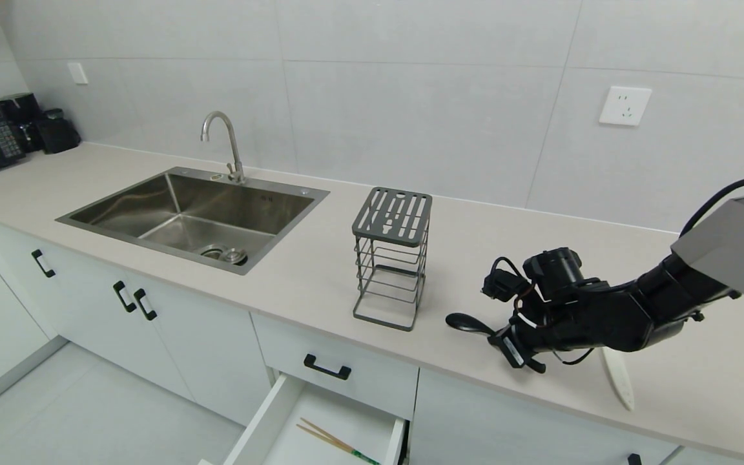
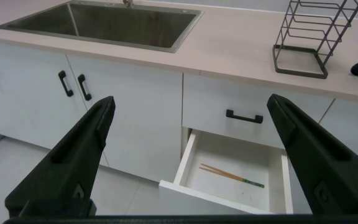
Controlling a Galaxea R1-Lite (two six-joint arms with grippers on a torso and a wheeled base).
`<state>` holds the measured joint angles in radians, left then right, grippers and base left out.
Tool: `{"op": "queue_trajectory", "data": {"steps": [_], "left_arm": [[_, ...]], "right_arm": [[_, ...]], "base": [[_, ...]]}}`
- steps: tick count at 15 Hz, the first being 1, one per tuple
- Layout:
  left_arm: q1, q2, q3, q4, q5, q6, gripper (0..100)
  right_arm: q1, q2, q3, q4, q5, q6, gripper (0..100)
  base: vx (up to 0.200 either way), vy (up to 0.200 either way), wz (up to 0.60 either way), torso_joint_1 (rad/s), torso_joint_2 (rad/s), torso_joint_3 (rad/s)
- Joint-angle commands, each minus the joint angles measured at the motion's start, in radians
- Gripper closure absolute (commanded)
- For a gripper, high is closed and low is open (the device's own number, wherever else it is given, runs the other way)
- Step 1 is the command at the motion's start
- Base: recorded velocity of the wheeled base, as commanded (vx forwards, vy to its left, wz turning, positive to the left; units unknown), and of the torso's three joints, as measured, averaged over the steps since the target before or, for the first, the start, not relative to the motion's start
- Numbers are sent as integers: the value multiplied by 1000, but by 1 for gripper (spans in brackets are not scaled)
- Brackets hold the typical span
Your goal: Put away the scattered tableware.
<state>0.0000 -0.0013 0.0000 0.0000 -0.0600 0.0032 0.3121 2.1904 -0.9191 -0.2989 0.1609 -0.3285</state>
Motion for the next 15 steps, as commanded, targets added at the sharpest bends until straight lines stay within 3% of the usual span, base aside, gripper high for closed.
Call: {"op": "queue_trajectory", "data": {"steps": [1,7,9,15], "left_arm": [[0,1,0,0,0,0,0],[0,1,0,0,0,0,0],[0,1,0,0,0,0,0],[0,1,0,0,0,0,0]], "right_arm": [[4,-83,6,-9,8,-4,100],[56,-264,129,-52,12,0,100],[131,-322,233,-114,25,6,100],[262,-475,453,-126,28,14,100]], "base": [[0,0,0,0,0,0],[0,0,0,0,0,0],[0,0,0,0,0,0],[0,0,0,0,0,0]]}}
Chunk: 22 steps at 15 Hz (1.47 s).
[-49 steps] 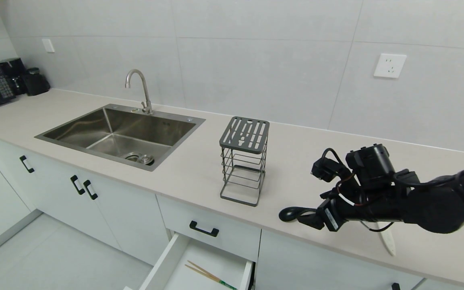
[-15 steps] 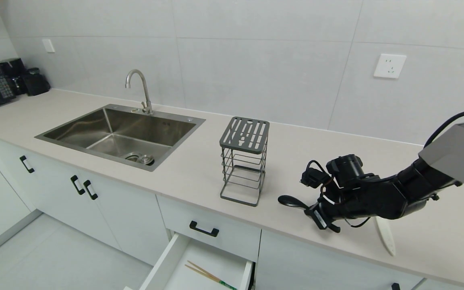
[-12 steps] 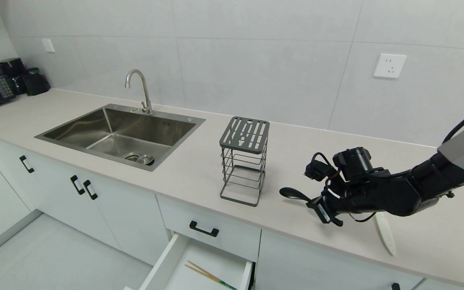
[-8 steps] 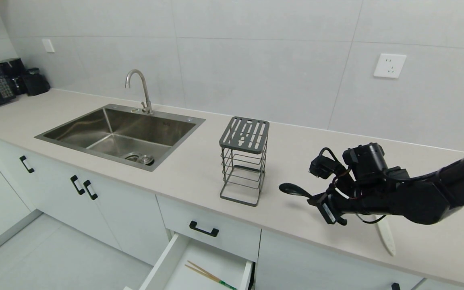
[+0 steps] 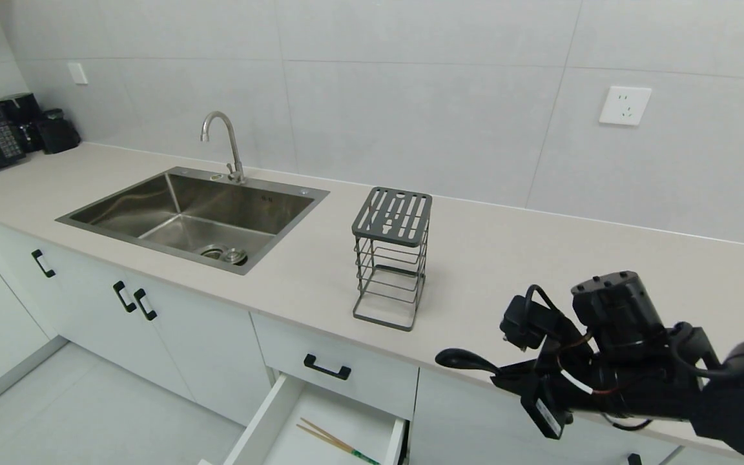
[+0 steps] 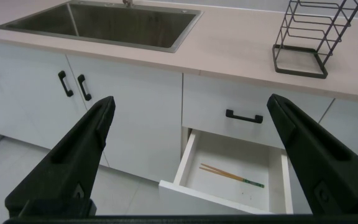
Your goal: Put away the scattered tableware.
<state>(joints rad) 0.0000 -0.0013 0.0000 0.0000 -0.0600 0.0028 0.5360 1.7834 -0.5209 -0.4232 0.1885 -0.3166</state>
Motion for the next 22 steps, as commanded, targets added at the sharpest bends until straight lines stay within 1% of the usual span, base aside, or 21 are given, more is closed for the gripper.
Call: {"op": "queue_trajectory", "data": {"steps": [1,2,4,5,6,7,8,9,10,13,15,19,20,22], "left_arm": [[0,1,0,0,0,0,0],[0,1,0,0,0,0,0],[0,1,0,0,0,0,0],[0,1,0,0,0,0,0],[0,1,0,0,0,0,0],[0,1,0,0,0,0,0],[0,1,0,0,0,0,0],[0,1,0,0,0,0,0],[0,1,0,0,0,0,0],[0,1,0,0,0,0,0],[0,1,0,0,0,0,0],[0,1,0,0,0,0,0],[0,1,0,0,0,0,0],[0,1,0,0,0,0,0]], "right_arm": [[38,-68,55,-2,0,2,100],[58,-110,82,0,0,5,100],[79,-121,85,0,0,13,100],[121,-121,78,-2,0,39,100],[141,-121,71,-5,-3,56,100],[194,-108,58,-28,-4,90,100],[228,-79,38,-35,-6,110,100],[246,-62,16,-37,-8,122,100],[274,-29,-33,-39,-9,140,100],[317,33,-119,-49,-46,191,100],[352,82,-191,-63,-78,248,100],[380,185,-329,-58,-129,277,100],[378,208,-343,-58,-139,280,100],[384,235,-344,-58,-112,280,100]], "base": [[0,0,0,0,0,0],[0,0,0,0,0,0],[0,0,0,0,0,0],[0,0,0,0,0,0],[0,0,0,0,0,0],[0,0,0,0,0,0],[0,0,0,0,0,0],[0,0,0,0,0,0],[0,0,0,0,0,0],[0,0,0,0,0,0],[0,0,0,0,0,0],[0,0,0,0,0,0],[0,0,0,0,0,0],[0,0,0,0,0,0]]}}
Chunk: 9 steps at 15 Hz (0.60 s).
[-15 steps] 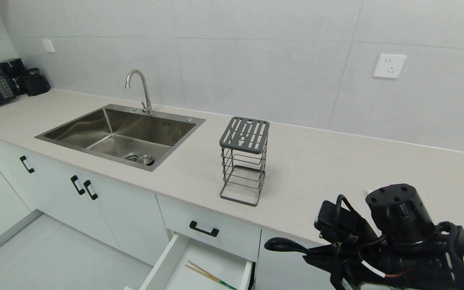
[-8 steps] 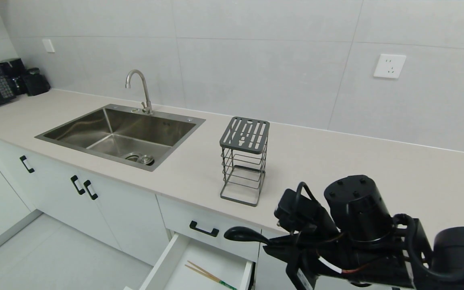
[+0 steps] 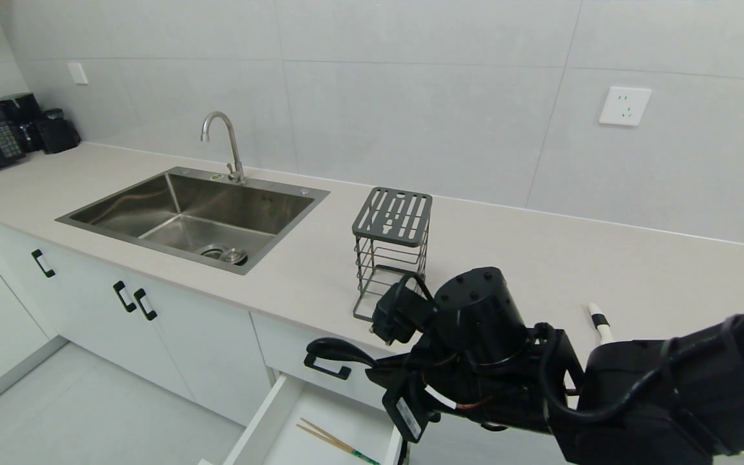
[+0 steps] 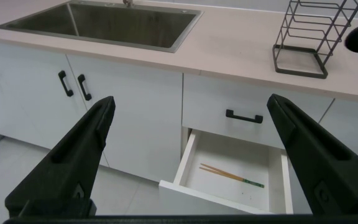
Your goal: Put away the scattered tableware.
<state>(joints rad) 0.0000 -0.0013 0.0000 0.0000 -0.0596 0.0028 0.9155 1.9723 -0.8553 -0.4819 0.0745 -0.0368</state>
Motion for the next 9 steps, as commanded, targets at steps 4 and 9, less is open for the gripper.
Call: {"op": "queue_trajectory", "data": {"steps": [4,9], "left_arm": [[0,1,0,0,0,0,0],[0,1,0,0,0,0,0]], "right_arm": [[11,57,-18,6,47,-31,100],[11,82,-39,28,53,-60,100]], "base": [[0,0,0,0,0,0],[0,0,0,0,0,0]]}}
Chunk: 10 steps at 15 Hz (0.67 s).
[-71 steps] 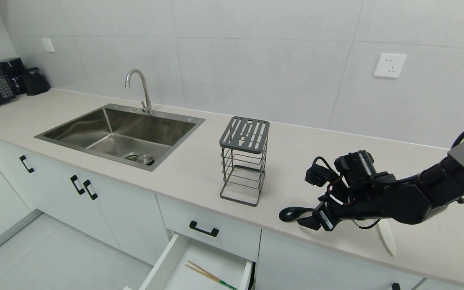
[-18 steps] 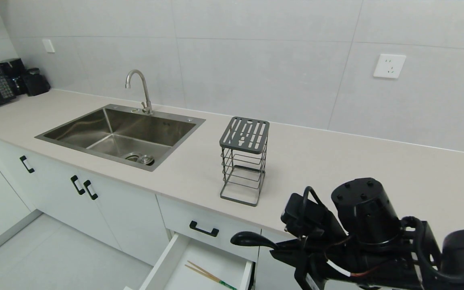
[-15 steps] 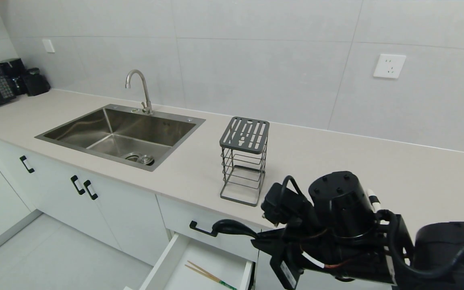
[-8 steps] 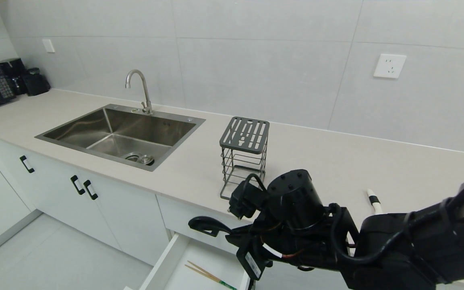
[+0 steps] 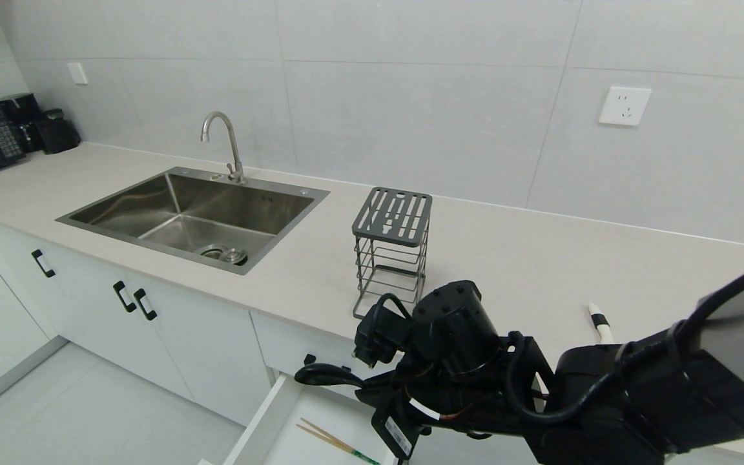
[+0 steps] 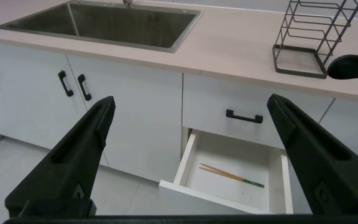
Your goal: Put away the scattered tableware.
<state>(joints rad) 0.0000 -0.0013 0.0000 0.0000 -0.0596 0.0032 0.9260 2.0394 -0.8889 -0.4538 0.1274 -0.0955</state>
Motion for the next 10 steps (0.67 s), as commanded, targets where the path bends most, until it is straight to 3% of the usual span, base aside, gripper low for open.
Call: {"op": "queue_trajectory", "data": {"steps": [1,4,10], "left_arm": [[0,1,0,0,0,0,0],[0,1,0,0,0,0,0],[0,1,0,0,0,0,0]], "right_arm": [[2,16,-4,0,9,-3,100],[1,18,-4,0,29,-6,100],[2,19,-5,0,31,-6,100]], "base": [[0,0,0,0,0,0],[0,0,0,-146,279,142],[0,0,0,-273,534,260]]}}
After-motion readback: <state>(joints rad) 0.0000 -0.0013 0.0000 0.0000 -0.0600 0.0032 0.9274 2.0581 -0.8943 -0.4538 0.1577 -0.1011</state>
